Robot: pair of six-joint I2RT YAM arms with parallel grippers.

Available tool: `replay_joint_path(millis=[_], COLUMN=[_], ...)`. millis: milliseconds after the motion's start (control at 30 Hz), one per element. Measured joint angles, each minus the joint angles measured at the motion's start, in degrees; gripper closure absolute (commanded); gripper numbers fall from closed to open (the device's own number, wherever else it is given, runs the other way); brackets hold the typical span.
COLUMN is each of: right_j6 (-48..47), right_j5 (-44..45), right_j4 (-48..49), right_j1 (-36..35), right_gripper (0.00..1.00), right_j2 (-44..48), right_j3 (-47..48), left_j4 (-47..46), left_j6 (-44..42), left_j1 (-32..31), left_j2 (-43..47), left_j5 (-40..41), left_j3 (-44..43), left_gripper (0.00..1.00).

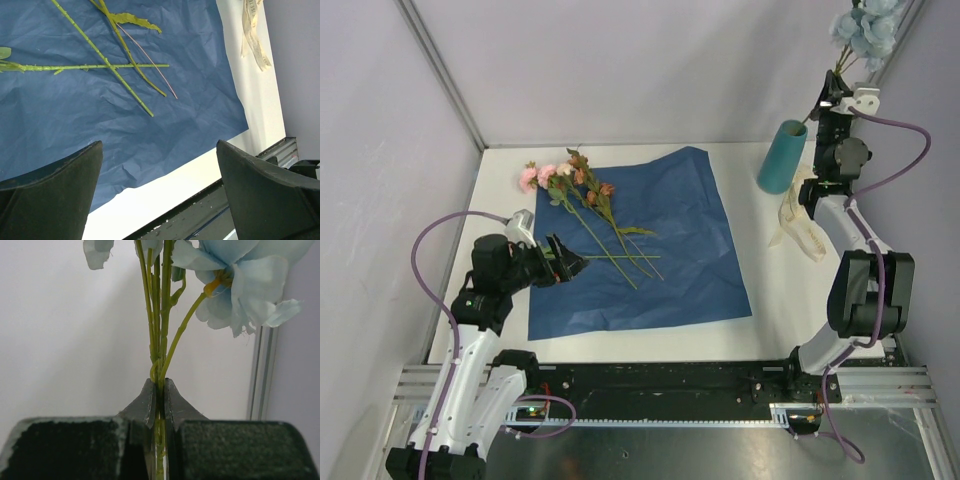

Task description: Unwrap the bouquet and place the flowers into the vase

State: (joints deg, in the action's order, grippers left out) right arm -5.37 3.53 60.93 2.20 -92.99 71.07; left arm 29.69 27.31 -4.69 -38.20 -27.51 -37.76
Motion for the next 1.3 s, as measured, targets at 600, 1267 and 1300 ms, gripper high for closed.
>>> replay_joint_path(millis=[600,1267,1300], right_j6=[-0.7,5.2,6.2], right_j5=[-6.1,0.2,0.6], right_j4=[-0.1,-32.6,-34.5], right_j1=[1.3,0.4,0.3], right_gripper=[0.94,0.46,0.45], right_j2=[-12.5,-6.5,-5.0], right_j3=[3.9,9.2,9.2], left_j4=[0.1,0.9,1.0], left_j6=[-0.1,-0.4,-0.4], left_j1=[0.2,1.6,1.8], left_j2=[0.0,-0.4,-0.5], left_j5=[0.4,1.6,1.9], left_j3=[0.0,-0.1,-0.2], left_gripper=[0.00,0.00,0.00])
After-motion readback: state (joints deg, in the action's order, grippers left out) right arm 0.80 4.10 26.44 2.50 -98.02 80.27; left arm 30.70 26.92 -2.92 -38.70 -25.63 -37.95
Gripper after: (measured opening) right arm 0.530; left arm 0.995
